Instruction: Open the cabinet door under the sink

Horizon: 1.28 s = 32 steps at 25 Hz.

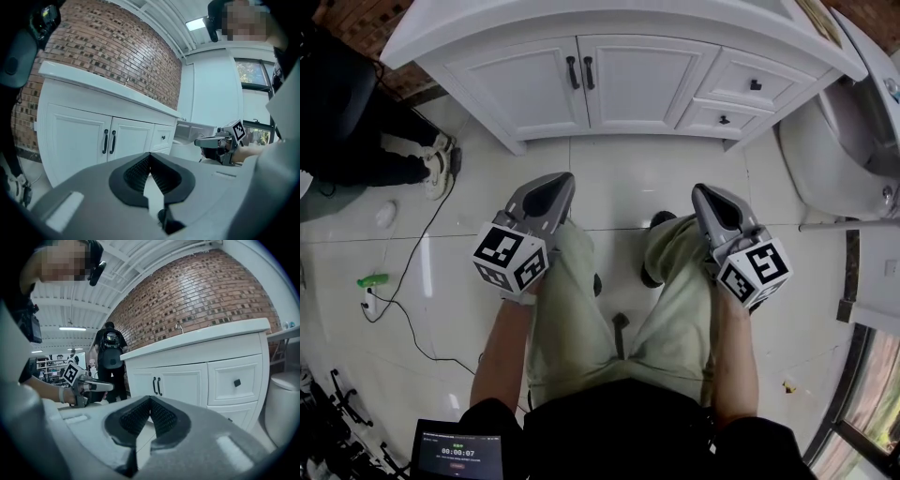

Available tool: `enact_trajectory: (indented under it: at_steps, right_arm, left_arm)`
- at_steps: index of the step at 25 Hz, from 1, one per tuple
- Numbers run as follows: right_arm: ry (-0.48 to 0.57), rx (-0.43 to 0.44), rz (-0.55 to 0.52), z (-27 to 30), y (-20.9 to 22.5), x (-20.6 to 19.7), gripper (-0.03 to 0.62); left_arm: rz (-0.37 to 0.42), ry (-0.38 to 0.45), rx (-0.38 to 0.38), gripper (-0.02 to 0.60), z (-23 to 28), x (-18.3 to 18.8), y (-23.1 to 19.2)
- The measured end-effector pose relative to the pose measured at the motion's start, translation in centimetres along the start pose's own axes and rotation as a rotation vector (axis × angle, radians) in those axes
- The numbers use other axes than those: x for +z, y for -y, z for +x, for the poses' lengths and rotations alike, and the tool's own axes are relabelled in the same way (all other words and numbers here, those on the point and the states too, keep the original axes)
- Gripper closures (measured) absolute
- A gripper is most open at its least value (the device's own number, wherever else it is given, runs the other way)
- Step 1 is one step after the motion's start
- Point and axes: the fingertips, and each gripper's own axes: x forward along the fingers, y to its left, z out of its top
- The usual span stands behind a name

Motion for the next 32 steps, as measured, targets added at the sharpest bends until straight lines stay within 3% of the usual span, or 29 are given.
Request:
enact_trajectory:
  at_steps: [10,15,25,32]
  right_arm:
    - [0.015,-0.027,0.001,2.4,4.4,1.3,0.602]
    - [0.007,-0.035,-0.003,3.8,6.1,1.8,0.602]
    - [0.011,-0.039,0.004,6.4,8.4,2.6,0.602]
    - [0.013,-0.047,0.017,6.8,9.7,2.7,0.602]
  left_arm:
    - [0.041,-0.001,0.001,0.563,4.3,1.8,-2.1]
    - [0.050,-0.042,0.020,0.563,6.6,1.8,-3.5]
    - [0.046,-0.143,0.142,0.563,10.9,1.0,-7.8]
    - [0.023,-0.176,0.188,0.563,13.0,0.8,-9.7]
